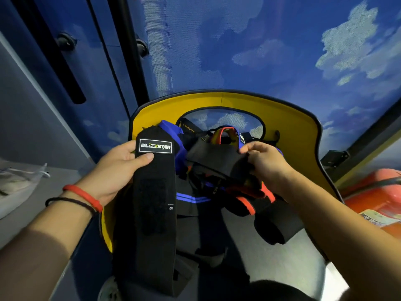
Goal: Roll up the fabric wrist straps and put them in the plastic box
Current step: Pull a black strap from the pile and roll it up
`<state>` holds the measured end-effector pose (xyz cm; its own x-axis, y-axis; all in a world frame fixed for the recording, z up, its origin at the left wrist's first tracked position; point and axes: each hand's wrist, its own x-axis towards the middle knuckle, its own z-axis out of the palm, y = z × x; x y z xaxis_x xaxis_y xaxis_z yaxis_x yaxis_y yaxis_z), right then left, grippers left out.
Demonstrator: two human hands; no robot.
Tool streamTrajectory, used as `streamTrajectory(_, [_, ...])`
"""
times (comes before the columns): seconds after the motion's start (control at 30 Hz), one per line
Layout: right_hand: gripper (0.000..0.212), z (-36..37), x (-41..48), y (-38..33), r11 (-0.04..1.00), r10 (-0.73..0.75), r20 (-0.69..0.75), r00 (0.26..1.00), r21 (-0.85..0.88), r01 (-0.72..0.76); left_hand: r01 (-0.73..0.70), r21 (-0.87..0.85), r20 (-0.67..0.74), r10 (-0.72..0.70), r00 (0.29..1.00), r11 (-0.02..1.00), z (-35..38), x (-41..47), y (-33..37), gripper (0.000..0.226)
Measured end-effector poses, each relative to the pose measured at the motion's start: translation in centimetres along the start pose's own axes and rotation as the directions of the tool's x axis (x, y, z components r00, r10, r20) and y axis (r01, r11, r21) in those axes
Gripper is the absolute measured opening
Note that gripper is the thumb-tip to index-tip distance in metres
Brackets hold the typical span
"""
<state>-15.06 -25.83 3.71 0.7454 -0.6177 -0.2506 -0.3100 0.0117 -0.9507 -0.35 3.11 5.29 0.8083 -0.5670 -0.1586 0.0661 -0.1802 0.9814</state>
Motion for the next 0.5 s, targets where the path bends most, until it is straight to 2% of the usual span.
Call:
streamTrajectory(0.03, [0.037,-0.7,0.3,0.5,0.96,-0.045,-0.048,0.998,-0.28,0.03,0.001,0.002,-0.001,-0.001,1.0,1.0,0.1,0.0,0.0,0.032])
streamTrajectory(0.07, [0.032,-1.3,0.5,0.7,0.867,-0.078,-0.054,0.996,-0.496,0.041,0.002,0.003,0.002,-0.002,1.0,1.0,0.1,0.1,0.0,0.032])
streamTrajectory(0.13, [0.011,-2.3,0.8,0.9,0.663,-0.026,0.008,1.0,-0.748,0.023,0.005,0.012,0.005,-0.005,1.0,1.0,0.1,0.2,-0.1,0.032])
streamTrajectory(0.17, [0.017,-2.4,0.8,0.7,0.546,0.066,0.034,0.997,-0.837,-0.008,0.007,0.017,-0.002,-0.007,1.0,1.0,0.1,0.3,-0.1,0.032])
streamTrajectory(0.2, [0.033,-2.4,1.0,0.8,0.416,0.166,0.049,0.985,-0.909,-0.025,0.01,0.019,-0.014,-0.009,1.0,1.0,0.0,0.4,-0.3,0.031])
streamTrajectory(0.27, [0.051,-2.0,1.1,1.1,0.186,0.295,0.084,0.952,-0.982,0.029,0.018,0.022,-0.038,-0.017,0.999,1.0,-0.1,0.5,-0.5,0.03])
streamTrajectory(0.3, [0.051,-1.7,0.9,1.3,0.136,0.341,0.115,0.933,-0.988,0.073,0.021,0.026,-0.042,-0.02,0.999,0.999,-0.1,0.5,-0.6,0.029])
streamTrajectory(0.4, [0.037,-1.1,-0.4,1.3,0.12,0.552,0.188,0.813,-0.982,0.145,0.021,0.035,-0.03,-0.02,0.999,0.999,0.1,0.4,-0.6,0.028])
streamTrajectory(0.5, [0.036,-0.1,-1.4,0.6,0.04,0.607,0.202,0.768,-0.974,0.225,0.016,0.041,-0.031,-0.015,0.999,0.999,0.2,0.3,-0.5,0.026])
